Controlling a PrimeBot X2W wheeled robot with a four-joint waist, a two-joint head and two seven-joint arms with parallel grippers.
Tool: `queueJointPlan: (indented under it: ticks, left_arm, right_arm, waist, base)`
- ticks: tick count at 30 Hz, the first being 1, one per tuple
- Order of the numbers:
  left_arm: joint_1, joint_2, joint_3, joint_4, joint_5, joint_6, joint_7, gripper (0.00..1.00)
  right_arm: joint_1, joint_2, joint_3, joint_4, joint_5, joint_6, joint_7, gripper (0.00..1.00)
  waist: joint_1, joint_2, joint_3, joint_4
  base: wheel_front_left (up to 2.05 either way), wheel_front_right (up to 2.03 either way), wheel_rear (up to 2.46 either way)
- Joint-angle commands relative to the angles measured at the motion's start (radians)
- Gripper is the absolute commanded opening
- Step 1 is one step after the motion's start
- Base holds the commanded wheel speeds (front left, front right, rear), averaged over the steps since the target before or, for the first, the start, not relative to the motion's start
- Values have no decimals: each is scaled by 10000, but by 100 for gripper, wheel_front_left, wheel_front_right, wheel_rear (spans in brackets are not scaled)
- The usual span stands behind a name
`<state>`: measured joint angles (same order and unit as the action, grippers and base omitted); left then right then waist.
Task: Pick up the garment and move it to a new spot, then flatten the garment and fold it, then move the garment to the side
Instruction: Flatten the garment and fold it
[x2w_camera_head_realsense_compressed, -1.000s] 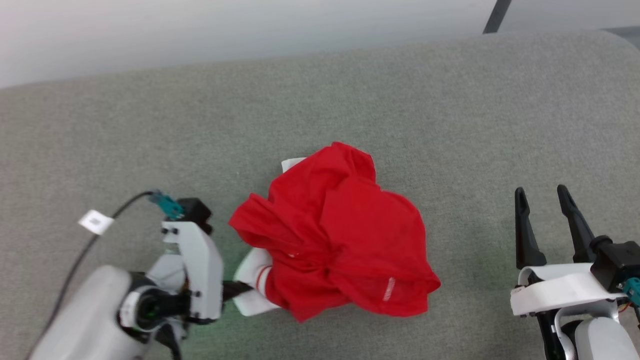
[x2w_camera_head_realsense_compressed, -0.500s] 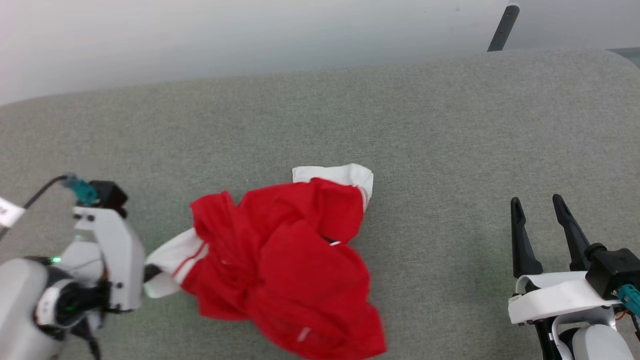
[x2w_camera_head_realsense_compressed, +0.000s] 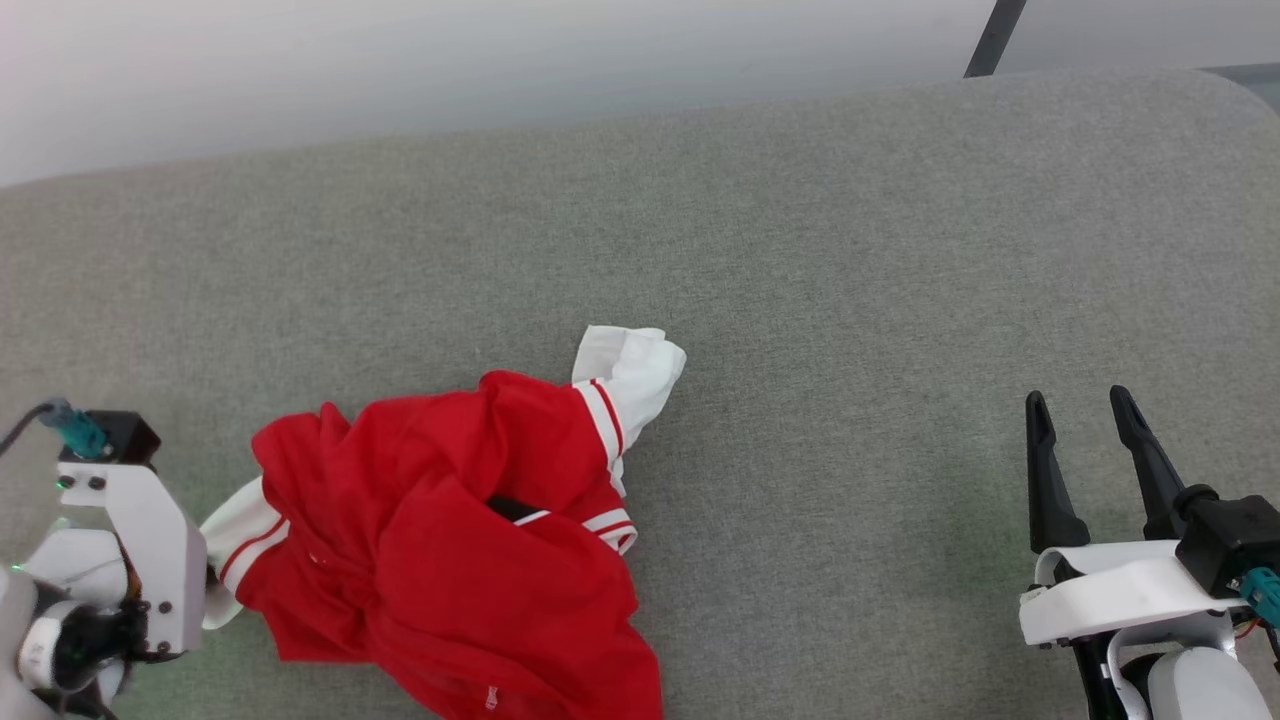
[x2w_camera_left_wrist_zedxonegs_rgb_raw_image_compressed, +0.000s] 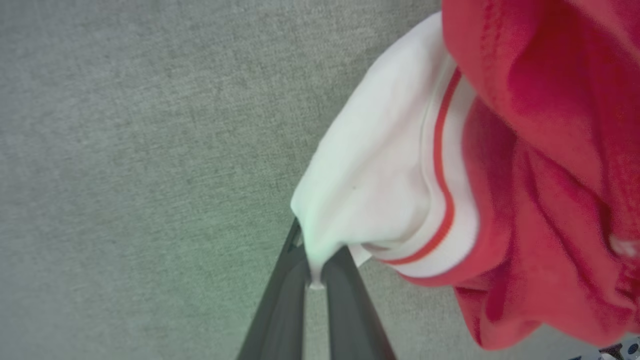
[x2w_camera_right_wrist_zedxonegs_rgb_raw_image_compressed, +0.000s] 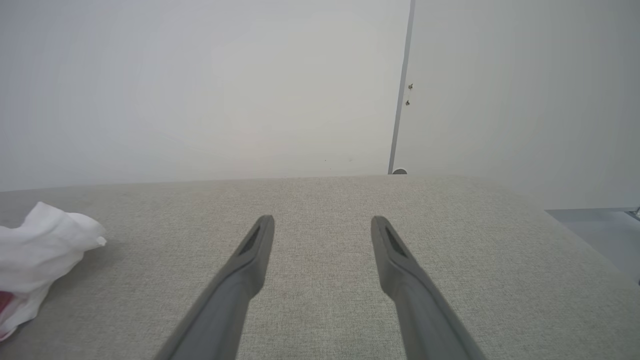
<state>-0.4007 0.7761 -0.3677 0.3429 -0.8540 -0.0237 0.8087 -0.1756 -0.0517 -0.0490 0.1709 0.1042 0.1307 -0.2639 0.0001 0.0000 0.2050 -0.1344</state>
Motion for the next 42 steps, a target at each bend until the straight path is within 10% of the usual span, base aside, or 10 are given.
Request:
queueJointPlan:
  ticks: [1, 5, 10, 12, 22, 42]
  left_arm:
    - [86, -67, -21, 40, -10, -38, -71, 0]
    - [-105, -337, -52, 353, -37, -170, -367, 0]
    - [-371, -297, -72, 272, 184, -166, -576, 92]
    - [-441, -333, -87, 116, 238, -187, -699, 100]
    - [-36, -915, -130, -833, 451, -97, -2001, 100]
    - [1878, -2296, 642, -1925, 1489, 338, -8015, 100]
  right_arm:
    - [-46, 22, -11, -19, 2, 1, -10, 100]
    - [-101, 22, 1, 61, -69, 1, -10, 100]
    - [-137, 22, 197, 176, -133, 1, -10, 100]
    - [-117, -17, 307, 287, -128, 1, -10, 100]
    - [-119, -421, 918, 981, 231, 1, 255, 100]
    - [197, -781, 1355, 940, 702, 1, 1374, 100]
  waist:
    - [-1, 0, 20, 8]
    - [-1, 0, 5, 112]
    - [-1, 0, -189, 397]
    - [-1, 0, -324, 587]
    - [-1, 0, -1363, 1684]
    - [-1, 0, -2353, 3530]
  base:
    - [0, 0, 0]
    - [0, 0, 0]
    - [0, 0, 0]
    - [0, 0, 0]
    - [0, 0, 0]
    - [0, 0, 0]
